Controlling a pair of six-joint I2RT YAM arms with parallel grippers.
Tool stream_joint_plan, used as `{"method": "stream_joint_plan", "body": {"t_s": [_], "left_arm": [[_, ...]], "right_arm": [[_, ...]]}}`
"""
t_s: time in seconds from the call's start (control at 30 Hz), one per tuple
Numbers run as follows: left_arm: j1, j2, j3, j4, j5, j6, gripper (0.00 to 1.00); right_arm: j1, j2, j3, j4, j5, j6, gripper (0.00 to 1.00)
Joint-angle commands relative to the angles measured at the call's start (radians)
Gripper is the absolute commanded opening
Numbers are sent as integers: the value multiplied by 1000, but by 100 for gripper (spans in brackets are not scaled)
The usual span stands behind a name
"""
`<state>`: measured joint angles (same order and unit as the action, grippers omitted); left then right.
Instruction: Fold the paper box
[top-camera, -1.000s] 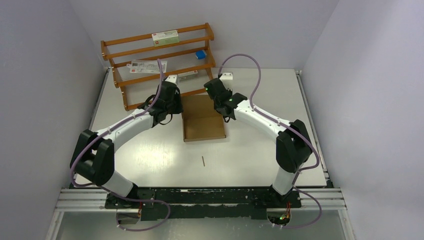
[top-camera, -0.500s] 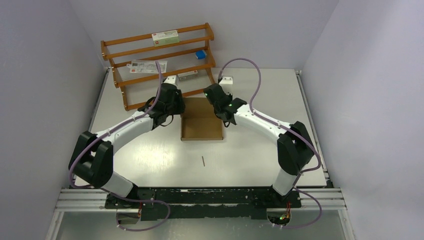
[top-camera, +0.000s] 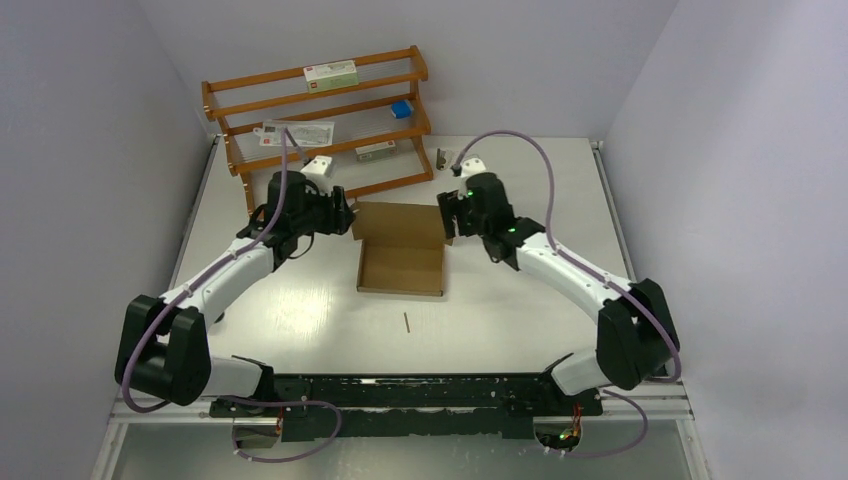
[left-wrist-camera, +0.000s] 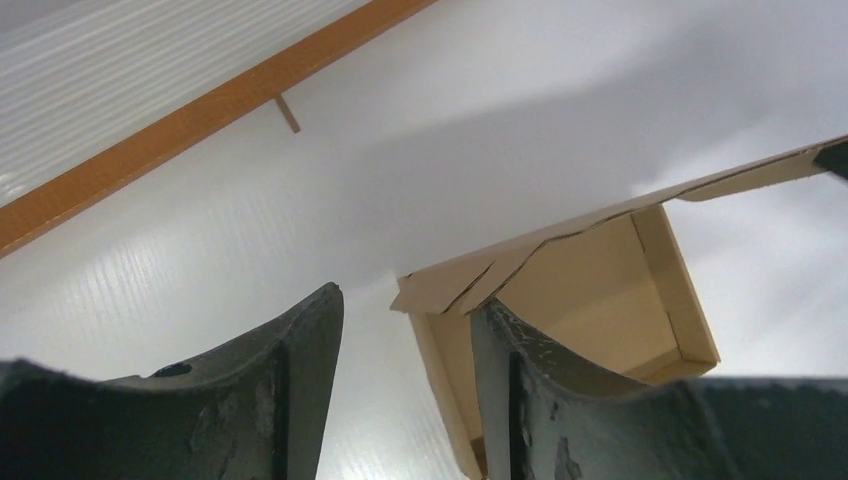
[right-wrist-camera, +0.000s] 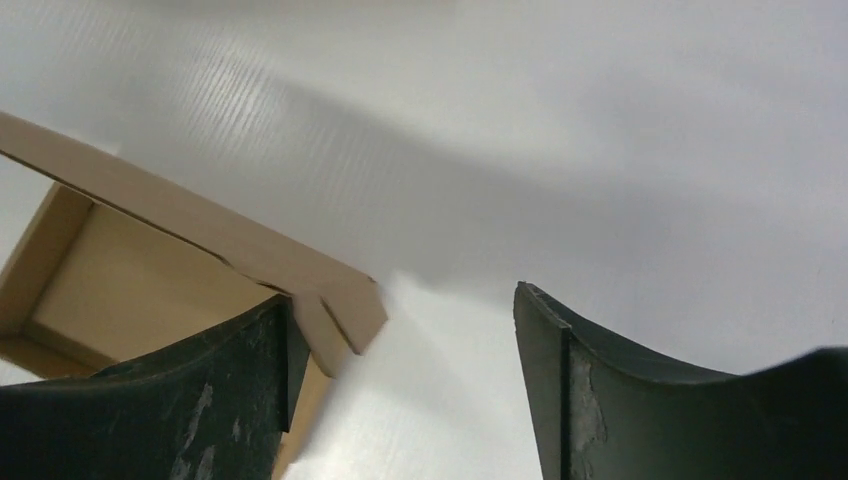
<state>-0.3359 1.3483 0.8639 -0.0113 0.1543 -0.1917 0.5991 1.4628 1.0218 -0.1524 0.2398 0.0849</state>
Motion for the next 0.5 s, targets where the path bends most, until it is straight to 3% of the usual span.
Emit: {"method": "stream_joint_plan", "body": {"t_s": [0.0, 0.23, 0.47], "left_arm": [[65, -24, -22, 40, 265, 137, 55], [105, -1, -40, 35, 412, 263, 54], [107, 86, -42, 163, 539, 274, 50]], "right_arm": [[-116, -67, -63, 93, -320, -168, 77], [-167, -130, -137, 114, -526, -238, 78], [-167, -161, -247, 220, -469, -189, 67]]}}
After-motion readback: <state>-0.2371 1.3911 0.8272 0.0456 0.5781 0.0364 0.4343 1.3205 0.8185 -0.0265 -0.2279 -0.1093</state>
